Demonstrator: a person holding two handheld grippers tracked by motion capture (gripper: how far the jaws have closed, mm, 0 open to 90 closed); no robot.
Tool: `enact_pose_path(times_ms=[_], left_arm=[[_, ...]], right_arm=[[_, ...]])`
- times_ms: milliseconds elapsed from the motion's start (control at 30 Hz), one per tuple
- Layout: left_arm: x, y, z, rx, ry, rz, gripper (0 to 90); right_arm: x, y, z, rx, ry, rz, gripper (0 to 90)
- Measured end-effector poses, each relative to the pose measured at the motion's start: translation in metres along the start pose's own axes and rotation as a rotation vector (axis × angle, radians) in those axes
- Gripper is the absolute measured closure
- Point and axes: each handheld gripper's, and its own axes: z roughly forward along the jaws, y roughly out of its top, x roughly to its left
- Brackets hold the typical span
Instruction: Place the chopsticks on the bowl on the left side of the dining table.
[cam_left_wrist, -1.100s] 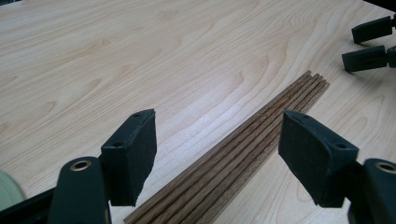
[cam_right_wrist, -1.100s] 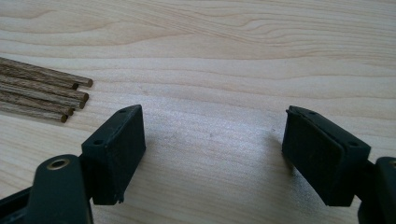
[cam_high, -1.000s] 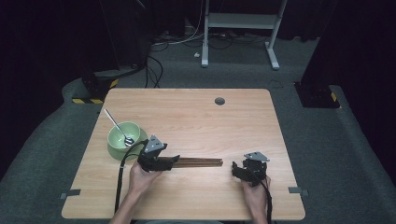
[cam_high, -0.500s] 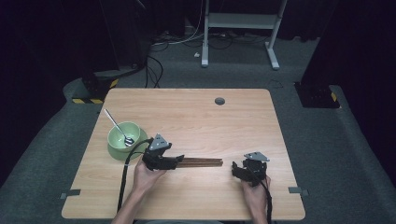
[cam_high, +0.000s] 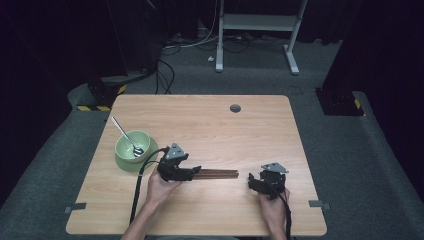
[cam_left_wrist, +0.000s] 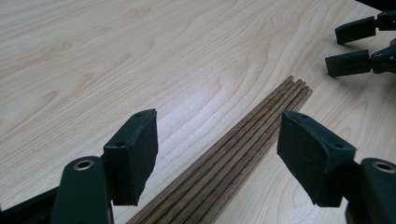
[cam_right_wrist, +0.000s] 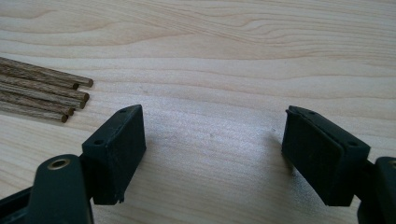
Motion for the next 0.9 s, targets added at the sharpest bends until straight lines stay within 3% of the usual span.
enact_pose_path(times_ms=[533,900], left_arm=[[-0.011,0.013,0.018,0.049,-0.015,0.047,28.9],[-0.017,0.019,0.042,0.101,-0.013,0.051,29.0]], right_arm=[[0.0,0.0,0.0,0.0,-0.001,0.0,20.9],[0.0,0.0,0.0,0.001,0.001,0.0,21.1]])
